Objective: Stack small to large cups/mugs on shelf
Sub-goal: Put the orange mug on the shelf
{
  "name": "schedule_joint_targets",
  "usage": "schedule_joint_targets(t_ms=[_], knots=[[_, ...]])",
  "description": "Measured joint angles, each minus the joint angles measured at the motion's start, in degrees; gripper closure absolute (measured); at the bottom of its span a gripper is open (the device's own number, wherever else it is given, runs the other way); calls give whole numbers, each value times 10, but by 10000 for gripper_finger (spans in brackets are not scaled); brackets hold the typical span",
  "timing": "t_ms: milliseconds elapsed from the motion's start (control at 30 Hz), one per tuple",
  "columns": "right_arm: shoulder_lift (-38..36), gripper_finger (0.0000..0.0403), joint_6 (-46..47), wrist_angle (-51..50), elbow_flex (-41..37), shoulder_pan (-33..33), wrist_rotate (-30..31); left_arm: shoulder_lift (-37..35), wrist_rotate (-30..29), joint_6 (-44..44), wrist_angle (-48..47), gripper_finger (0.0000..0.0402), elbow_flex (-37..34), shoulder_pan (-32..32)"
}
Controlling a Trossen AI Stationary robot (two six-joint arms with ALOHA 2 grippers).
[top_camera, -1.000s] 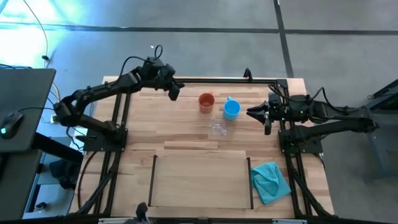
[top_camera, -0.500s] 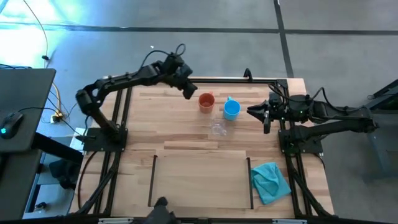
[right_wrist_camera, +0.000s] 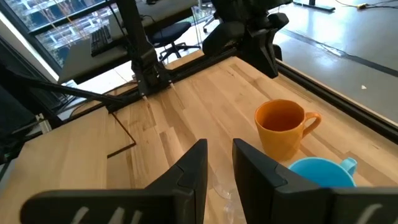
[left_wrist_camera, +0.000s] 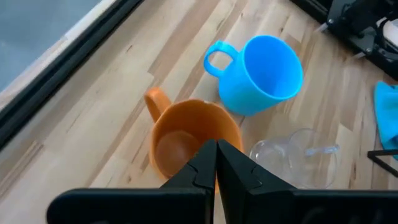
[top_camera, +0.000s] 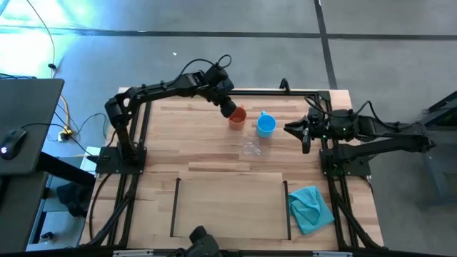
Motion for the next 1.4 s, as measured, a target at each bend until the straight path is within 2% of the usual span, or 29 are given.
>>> schedule_joint_targets(t_ms=[300,767,1067,1400], knots=[[0,336,0,-6,0,0,0,1,-8,-21,-5,398,-2,-9],[0,336,0,-6,0,0,-1,5,-102,-106,-9,398,-2,-35],[0,336,-1,-8,0,0,-3,13,-123,-156,-24,398,-3,-50],[0,336,-2,-8,0,0,-2,19,-118,-155,-24,393,-2,-52]])
